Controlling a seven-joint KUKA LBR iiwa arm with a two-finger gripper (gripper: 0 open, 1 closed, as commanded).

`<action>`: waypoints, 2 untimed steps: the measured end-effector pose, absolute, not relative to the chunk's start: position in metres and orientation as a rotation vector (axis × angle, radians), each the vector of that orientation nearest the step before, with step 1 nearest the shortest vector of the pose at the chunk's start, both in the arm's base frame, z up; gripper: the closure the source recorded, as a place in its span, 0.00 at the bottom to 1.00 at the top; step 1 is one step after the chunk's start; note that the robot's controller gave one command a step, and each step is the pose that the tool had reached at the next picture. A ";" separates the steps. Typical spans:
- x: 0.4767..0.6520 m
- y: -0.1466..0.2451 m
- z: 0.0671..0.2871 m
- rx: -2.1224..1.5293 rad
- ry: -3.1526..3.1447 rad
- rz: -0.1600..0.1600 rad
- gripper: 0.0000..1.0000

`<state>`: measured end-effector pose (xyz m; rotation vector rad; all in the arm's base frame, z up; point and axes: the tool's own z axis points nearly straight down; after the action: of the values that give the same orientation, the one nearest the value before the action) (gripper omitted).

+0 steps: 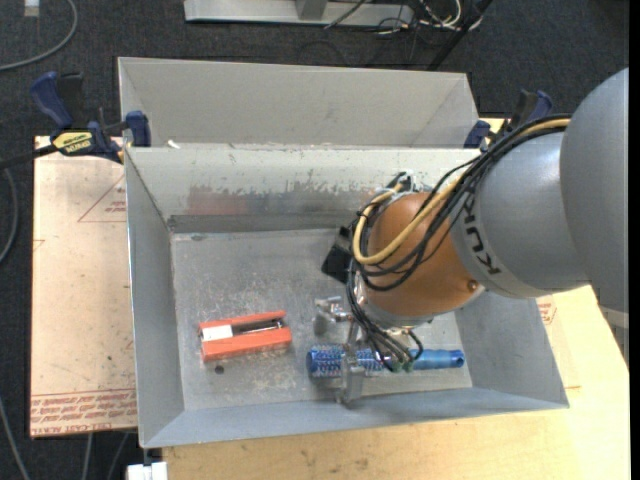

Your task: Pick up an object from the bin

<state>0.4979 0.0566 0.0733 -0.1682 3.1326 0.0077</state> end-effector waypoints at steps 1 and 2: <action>0.498 0.029 0.094 -0.252 3.133 -0.003 0.00; 0.499 0.057 0.074 -0.168 3.132 0.010 1.00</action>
Offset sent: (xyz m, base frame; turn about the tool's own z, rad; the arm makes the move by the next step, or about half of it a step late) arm 0.0000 0.0000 0.0000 0.0000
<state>0.4986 0.0575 0.0737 -0.1678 3.1316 0.0099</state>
